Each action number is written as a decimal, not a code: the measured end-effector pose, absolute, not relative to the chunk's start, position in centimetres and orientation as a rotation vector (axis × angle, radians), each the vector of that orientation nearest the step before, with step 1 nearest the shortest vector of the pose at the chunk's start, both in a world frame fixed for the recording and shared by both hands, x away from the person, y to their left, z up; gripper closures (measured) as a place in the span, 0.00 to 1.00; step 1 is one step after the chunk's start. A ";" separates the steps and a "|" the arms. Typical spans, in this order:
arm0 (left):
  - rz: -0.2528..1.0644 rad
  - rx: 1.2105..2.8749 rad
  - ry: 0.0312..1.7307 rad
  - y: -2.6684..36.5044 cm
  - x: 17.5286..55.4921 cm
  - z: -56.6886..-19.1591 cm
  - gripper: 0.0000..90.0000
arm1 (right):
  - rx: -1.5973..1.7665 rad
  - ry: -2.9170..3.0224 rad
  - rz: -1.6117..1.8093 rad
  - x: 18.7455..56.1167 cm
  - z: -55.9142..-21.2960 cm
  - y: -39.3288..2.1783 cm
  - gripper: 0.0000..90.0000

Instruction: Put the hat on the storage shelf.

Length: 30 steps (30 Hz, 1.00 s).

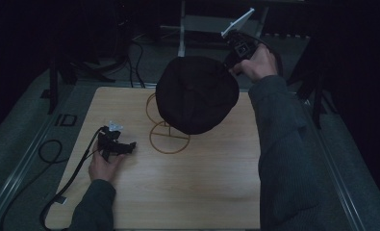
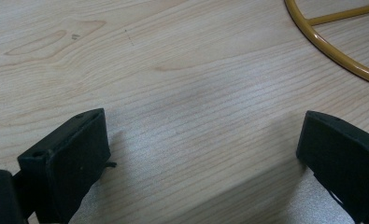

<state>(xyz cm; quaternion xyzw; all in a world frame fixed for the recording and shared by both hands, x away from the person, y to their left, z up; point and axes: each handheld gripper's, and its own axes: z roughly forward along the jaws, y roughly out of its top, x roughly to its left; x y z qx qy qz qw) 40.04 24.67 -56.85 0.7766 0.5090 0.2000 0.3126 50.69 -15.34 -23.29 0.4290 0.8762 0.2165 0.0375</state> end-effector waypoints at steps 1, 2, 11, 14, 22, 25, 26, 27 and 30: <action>0.527 2.049 1.343 24.7 40.0 -56.8 0.02 | 1.321 2.688 0.666 50.7 -23.3 -15.2 0.86; 0.527 2.049 1.343 24.7 40.0 -56.8 0.02 | 1.320 2.689 0.668 50.8 -23.3 -15.2 0.86; 0.528 2.048 1.344 24.7 40.0 -56.9 0.02 | 1.340 2.681 0.671 51.1 -23.9 -13.8 0.86; 0.527 2.048 1.343 24.7 40.0 -56.9 0.02 | 1.338 2.681 0.676 51.2 -24.1 -13.4 0.86; 0.528 2.048 1.344 24.7 40.0 -56.9 0.02 | 1.327 2.694 0.701 51.3 -24.5 -12.2 0.86; 0.527 2.047 1.344 24.7 40.0 -56.9 0.02 | 1.331 2.692 0.708 51.4 -24.7 -11.5 0.86; 0.527 2.047 1.344 24.7 40.0 -56.9 0.02 | 1.329 2.690 0.709 51.5 -24.8 -11.3 0.86; 0.527 2.048 1.344 24.7 40.0 -56.8 0.02 | 1.327 2.691 0.709 51.5 -24.9 -11.2 0.86; 0.526 2.050 1.343 24.7 40.0 -56.8 0.02 | 1.323 2.698 0.703 51.6 -25.3 -10.7 0.86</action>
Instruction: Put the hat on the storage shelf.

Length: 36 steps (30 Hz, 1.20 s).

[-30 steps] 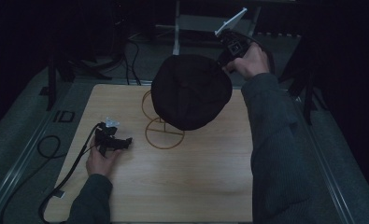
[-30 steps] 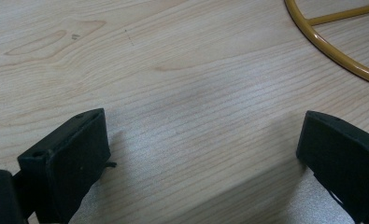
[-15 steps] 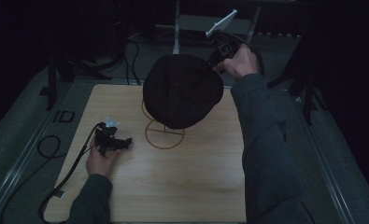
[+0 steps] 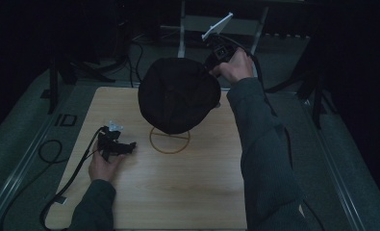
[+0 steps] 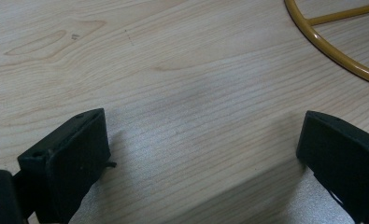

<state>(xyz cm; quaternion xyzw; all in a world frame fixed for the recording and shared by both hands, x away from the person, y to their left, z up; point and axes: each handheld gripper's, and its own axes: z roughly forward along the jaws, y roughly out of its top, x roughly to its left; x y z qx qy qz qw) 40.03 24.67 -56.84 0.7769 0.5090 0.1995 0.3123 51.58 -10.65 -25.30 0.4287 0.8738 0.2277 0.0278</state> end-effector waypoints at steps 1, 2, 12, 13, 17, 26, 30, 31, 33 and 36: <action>0.527 2.049 1.343 24.7 40.0 -56.8 0.02 | 1.331 2.696 0.697 51.6 -25.5 -10.5 0.86; 0.527 2.049 1.343 24.7 40.0 -56.8 0.02 | 1.332 2.695 0.696 51.6 -25.6 -10.3 0.86; 0.525 2.048 1.342 24.7 40.0 -56.8 0.02 | 1.362 2.677 0.657 51.9 -27.6 -8.9 0.86; 0.524 2.048 1.342 24.7 40.0 -56.8 0.02 | 1.364 2.671 0.651 52.0 -27.8 -8.7 0.85; 0.527 2.045 1.343 24.6 40.0 -56.9 0.02 | 1.370 2.653 0.617 52.1 -28.6 -7.9 0.85; 0.525 2.047 1.342 24.6 40.0 -56.9 0.02 | 1.398 2.598 0.590 52.5 -29.3 -7.3 0.85; 0.525 2.047 1.342 24.6 40.0 -56.9 0.02 | 1.402 2.595 0.585 52.5 -29.6 -7.2 0.85; 0.524 2.047 1.342 24.6 40.0 -56.9 0.02 | 1.408 2.593 0.587 52.6 -29.7 -7.2 0.85; 0.525 2.047 1.342 24.6 40.0 -56.9 0.02 | 1.420 2.576 0.582 52.7 -29.9 -7.1 0.85; 0.526 2.050 1.340 24.6 40.0 -56.8 0.02 | 1.422 2.544 0.585 52.8 -30.2 -7.0 0.84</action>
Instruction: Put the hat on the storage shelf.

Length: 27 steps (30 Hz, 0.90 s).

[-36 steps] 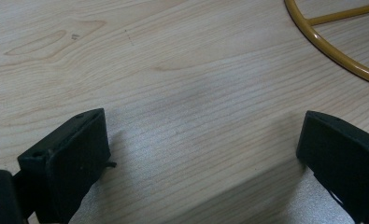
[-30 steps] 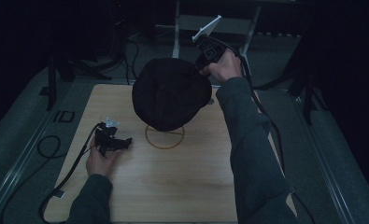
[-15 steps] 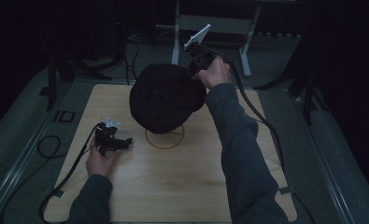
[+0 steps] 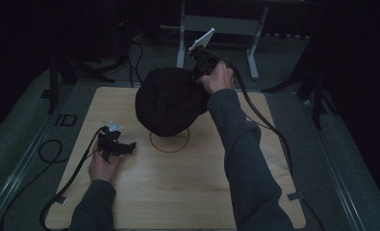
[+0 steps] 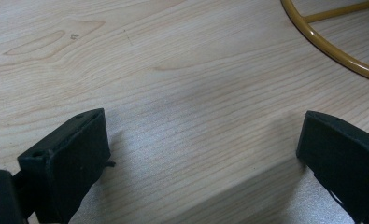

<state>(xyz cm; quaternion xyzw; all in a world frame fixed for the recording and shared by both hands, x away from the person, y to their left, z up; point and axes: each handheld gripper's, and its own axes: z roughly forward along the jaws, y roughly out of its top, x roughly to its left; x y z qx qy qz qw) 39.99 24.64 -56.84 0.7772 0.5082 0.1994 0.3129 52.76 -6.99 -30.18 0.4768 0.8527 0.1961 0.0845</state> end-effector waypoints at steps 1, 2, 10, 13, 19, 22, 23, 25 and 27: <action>0.526 2.050 1.340 24.6 40.0 -56.8 0.02 | 1.422 2.533 0.582 52.8 -30.3 -6.9 0.84; 0.526 2.050 1.340 24.6 40.0 -56.8 0.02 | 1.421 2.524 0.578 52.8 -30.4 -6.8 0.84; 0.526 2.051 1.340 24.6 40.0 -56.8 0.02 | 1.419 2.498 0.588 52.9 -31.0 -6.4 0.77; 0.525 2.051 1.339 24.6 40.0 -56.8 0.02 | 1.419 2.499 0.585 53.0 -31.3 -6.4 0.74; 0.525 2.052 1.338 24.6 40.0 -56.8 0.02 | 1.441 2.496 0.611 53.2 -31.9 -7.0 0.73; 0.525 2.052 1.338 24.6 40.0 -56.8 0.02 | 1.447 2.471 0.636 53.1 -31.8 -7.6 0.72; 0.525 2.052 1.339 24.6 40.0 -56.8 0.02 | 1.451 2.465 0.646 53.1 -31.7 -7.7 0.72; 0.525 2.052 1.339 24.6 40.0 -56.8 0.02 | 1.442 2.463 0.655 53.1 -31.4 -8.0 0.72; 0.525 2.052 1.339 24.6 40.0 -56.8 0.02 | 1.433 2.468 0.656 53.0 -31.2 -8.2 0.72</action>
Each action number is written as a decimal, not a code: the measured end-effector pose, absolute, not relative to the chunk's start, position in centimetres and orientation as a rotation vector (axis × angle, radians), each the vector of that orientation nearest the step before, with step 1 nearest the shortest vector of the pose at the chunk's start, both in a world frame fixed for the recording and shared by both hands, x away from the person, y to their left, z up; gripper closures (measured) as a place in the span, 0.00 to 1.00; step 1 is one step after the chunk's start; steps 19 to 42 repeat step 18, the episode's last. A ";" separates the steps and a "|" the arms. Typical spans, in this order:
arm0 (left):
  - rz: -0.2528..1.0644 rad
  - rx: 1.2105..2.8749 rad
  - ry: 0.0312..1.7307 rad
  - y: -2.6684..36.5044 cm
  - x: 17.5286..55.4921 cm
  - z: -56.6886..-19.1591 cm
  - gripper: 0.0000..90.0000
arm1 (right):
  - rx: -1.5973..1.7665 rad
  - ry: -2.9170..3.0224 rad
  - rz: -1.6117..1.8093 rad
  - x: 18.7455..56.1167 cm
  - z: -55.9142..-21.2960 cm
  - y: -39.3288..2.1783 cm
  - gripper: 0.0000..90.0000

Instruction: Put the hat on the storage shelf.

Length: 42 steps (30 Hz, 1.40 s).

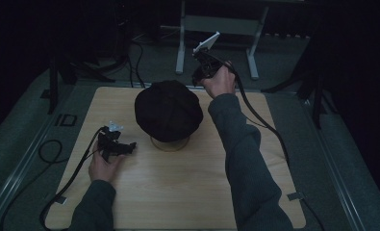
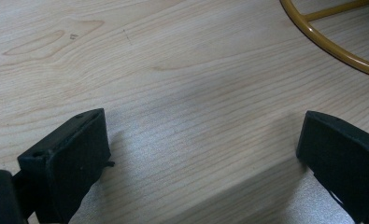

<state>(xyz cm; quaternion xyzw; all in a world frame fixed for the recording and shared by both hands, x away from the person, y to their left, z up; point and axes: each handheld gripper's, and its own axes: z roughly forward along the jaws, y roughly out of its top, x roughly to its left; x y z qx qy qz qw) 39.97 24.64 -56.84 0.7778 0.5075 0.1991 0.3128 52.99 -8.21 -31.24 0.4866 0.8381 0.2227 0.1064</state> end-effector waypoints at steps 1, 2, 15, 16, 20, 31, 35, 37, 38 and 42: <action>0.525 2.052 1.339 24.6 40.0 -56.8 0.02 | 1.433 2.468 0.656 53.0 -31.2 -8.2 0.72; 0.525 2.052 1.338 24.6 40.0 -56.8 0.02 | 1.429 2.474 0.658 52.9 -31.2 -8.4 0.72; 0.525 2.052 1.339 24.6 40.0 -56.8 0.02 | 1.369 2.546 0.606 52.6 -31.9 -9.0 0.74; 0.525 2.052 1.339 24.6 40.0 -56.8 0.02 | 1.358 2.547 0.590 52.6 -31.9 -9.0 0.75; 0.525 2.051 1.339 24.6 40.0 -56.8 0.02 | 1.339 2.545 0.540 52.4 -31.9 -9.1 0.75; 0.525 2.051 1.339 24.6 40.0 -56.8 0.02 | 1.339 2.545 0.540 52.4 -31.9 -9.1 0.75; 0.525 2.051 1.339 24.6 40.0 -56.8 0.02 | 1.339 2.545 0.540 52.4 -31.9 -9.1 0.75; 0.525 2.051 1.339 24.6 40.0 -56.8 0.02 | 1.339 2.545 0.540 52.4 -31.9 -9.1 0.75; 0.525 2.051 1.339 24.6 40.0 -56.8 0.02 | 1.339 2.545 0.540 52.4 -31.9 -9.1 0.75; 0.525 2.051 1.339 24.6 40.0 -56.8 0.02 | 1.339 2.545 0.540 52.4 -31.9 -9.1 0.75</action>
